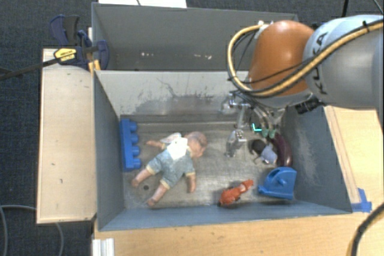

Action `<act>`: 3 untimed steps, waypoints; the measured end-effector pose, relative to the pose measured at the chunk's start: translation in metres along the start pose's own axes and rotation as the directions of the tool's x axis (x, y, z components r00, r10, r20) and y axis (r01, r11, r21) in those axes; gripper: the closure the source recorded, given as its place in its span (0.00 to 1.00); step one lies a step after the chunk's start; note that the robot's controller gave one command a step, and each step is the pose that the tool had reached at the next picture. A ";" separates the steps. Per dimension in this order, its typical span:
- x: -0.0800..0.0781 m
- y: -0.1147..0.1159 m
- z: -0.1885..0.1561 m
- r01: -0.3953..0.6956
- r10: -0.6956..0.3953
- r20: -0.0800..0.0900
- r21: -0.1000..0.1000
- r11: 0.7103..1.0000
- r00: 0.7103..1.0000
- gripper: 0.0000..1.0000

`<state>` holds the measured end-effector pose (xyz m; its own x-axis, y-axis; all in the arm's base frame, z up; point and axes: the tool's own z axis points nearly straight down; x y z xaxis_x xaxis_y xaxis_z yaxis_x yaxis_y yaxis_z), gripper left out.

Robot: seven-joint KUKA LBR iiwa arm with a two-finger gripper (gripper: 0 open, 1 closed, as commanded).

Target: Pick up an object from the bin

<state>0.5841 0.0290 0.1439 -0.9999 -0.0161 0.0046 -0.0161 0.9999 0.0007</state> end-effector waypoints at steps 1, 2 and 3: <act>-0.002 0.000 -0.004 -0.001 0.001 0.008 0.000 1.000 1.000 0.00; 0.013 0.085 0.062 0.305 -0.306 0.015 0.020 0.952 0.952 1.00; 0.013 0.085 0.062 0.304 -0.305 0.015 0.020 0.952 0.952 1.00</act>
Offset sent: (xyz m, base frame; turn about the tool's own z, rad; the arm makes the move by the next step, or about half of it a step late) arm -0.0241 0.0947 -0.0739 -0.3190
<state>0.5692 0.1139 0.0818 -0.9473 -0.3200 -0.0107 -0.3198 0.9473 -0.0176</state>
